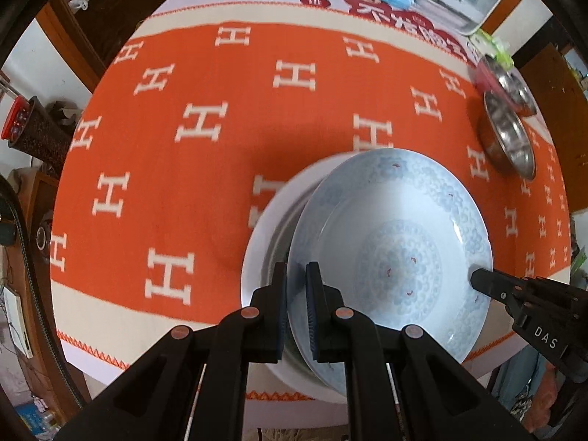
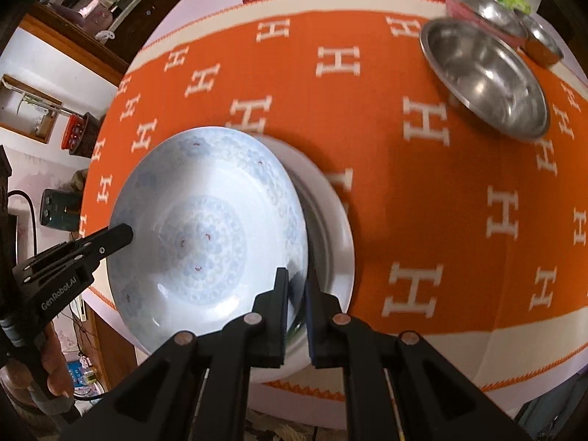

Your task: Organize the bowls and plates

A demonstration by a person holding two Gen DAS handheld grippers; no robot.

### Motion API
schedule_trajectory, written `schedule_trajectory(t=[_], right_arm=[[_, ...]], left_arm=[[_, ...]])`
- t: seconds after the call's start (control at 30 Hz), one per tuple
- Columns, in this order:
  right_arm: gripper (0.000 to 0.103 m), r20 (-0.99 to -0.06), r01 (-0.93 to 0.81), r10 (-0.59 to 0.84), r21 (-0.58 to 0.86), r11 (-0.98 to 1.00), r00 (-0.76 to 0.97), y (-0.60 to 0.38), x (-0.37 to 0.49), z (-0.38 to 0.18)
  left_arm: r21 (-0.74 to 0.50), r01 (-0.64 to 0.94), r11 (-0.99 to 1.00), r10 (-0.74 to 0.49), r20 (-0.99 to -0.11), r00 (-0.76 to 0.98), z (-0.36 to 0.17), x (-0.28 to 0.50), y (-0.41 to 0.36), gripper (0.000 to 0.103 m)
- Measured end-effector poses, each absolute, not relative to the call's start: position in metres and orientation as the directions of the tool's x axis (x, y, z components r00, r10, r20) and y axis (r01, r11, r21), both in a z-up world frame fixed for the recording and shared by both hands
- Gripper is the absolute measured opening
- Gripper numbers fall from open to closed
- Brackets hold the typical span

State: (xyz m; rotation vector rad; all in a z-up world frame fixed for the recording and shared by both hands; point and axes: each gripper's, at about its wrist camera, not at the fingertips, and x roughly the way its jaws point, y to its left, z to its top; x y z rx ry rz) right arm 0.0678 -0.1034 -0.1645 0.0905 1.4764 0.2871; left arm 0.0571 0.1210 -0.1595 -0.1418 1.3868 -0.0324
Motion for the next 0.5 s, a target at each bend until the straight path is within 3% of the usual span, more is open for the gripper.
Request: schedule_trajectory(t=[0.5], right_arm=[[0.008, -0.978, -0.132, 0.193, 0.182, 0.974, 0.074, -0.096, 0.052, -0.183]], left_arm=[[-0.099, -0.010, 0.995, -0.096, -0.983, 0.155, -0.183, 0.046, 0.119, 0.008]])
